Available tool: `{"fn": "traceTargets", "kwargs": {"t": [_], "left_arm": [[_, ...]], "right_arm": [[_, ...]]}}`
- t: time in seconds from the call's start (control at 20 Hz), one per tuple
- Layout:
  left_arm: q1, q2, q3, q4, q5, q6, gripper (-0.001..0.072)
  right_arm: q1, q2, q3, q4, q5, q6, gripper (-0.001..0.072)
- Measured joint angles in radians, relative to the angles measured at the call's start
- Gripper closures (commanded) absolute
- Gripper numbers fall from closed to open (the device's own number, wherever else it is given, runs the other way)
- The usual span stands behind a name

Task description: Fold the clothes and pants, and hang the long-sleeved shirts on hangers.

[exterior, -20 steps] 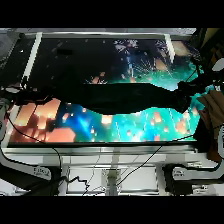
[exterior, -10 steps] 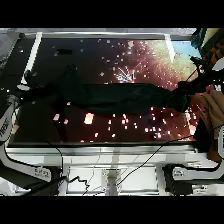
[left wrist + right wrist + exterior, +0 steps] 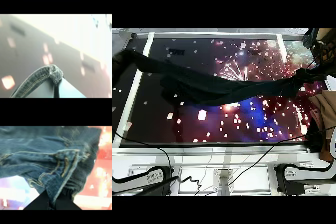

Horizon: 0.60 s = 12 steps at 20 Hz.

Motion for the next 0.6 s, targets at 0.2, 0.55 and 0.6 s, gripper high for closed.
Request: {"fn": "traceTargets", "kwargs": {"t": [0.2, 0.55, 0.6], "left_arm": [[-0.065, -0.017, 0.005, -0.001, 0.157, 0.008, 0.0680], [-0.227, -0.212, 0.146, -0.001, 0.414, 0.009, 0.0681], [-0.242, -0.248, 0.191, -0.001, 0.426, 0.009, 0.0681]], "right_arm": [[0.000, 0.000, 0.013, 0.000, -0.010, 0.000, 0.0674], [-0.001, 0.000, 0.015, -0.080, -0.017, 0.000, 0.0673], [-0.001, -0.002, 0.011, -0.092, -0.025, 0.000, 0.0674]]}}
